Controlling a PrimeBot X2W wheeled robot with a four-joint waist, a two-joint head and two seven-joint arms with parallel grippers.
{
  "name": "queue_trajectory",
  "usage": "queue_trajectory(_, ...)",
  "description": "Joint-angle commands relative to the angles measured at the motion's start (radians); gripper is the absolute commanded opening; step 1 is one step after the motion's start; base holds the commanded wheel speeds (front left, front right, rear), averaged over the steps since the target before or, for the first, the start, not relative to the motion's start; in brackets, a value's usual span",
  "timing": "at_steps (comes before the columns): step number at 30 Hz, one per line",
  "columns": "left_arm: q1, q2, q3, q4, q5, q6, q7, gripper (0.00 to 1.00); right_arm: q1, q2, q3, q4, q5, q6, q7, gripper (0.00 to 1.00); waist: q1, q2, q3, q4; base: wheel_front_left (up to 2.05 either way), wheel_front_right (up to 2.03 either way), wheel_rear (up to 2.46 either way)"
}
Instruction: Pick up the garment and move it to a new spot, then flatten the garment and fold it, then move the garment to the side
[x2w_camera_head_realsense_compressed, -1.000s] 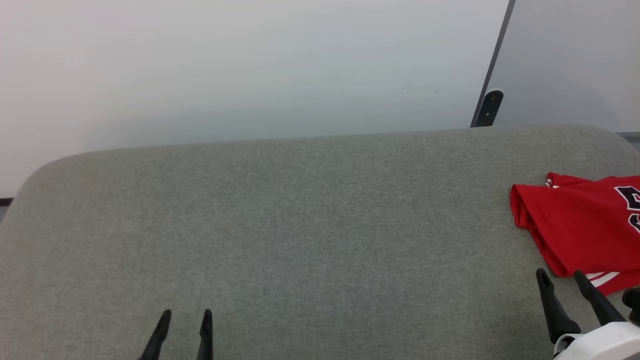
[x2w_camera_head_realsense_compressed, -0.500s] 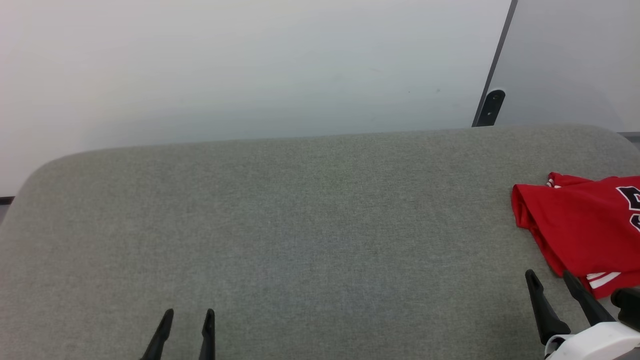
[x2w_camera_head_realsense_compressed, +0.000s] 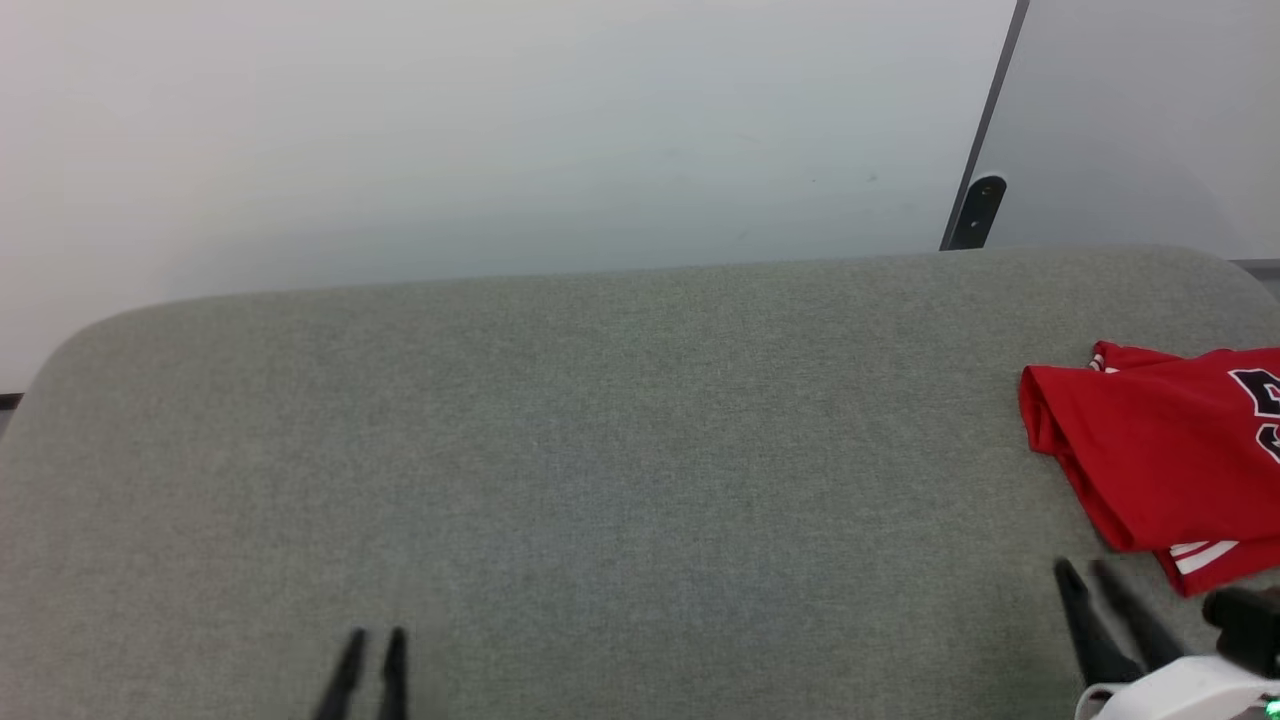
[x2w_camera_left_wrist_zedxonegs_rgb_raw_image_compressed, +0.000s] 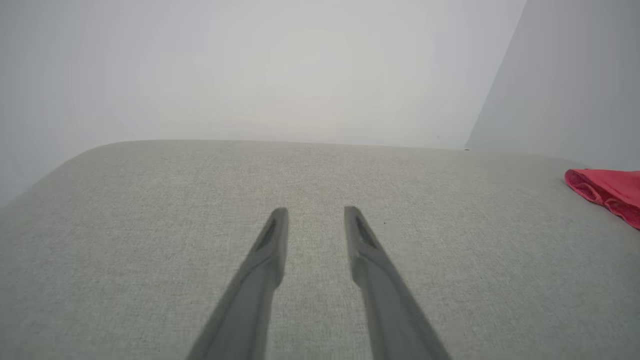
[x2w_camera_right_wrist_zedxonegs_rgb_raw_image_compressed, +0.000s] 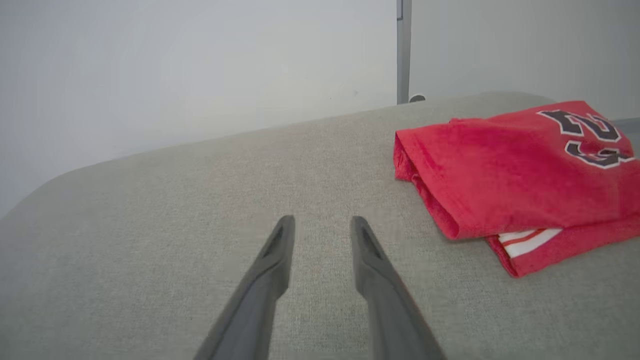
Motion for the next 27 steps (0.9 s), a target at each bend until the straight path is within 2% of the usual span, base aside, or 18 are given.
queue_trajectory(1, 0.002, -0.004, -0.002, 0.014, -0.001, 0.0, 0.001, 0.0, 0.006, 0.005, 0.001, 0.015, 0.0, 0.0, 0.0, 0.0, 0.0, 0.0, 0.0, 0.0, 0.0, 0.0, 0.0)
queue_trajectory(27, -0.108, -0.009, 0.026, 0.095, -0.458, -0.026, 0.095, 0.0, -0.062, 0.028, -0.02, 0.106, 0.391, 0.0, -0.02, 0.0, 0.0, 0.0, 0.003, 0.004, 0.0, 0.0, 0.0)
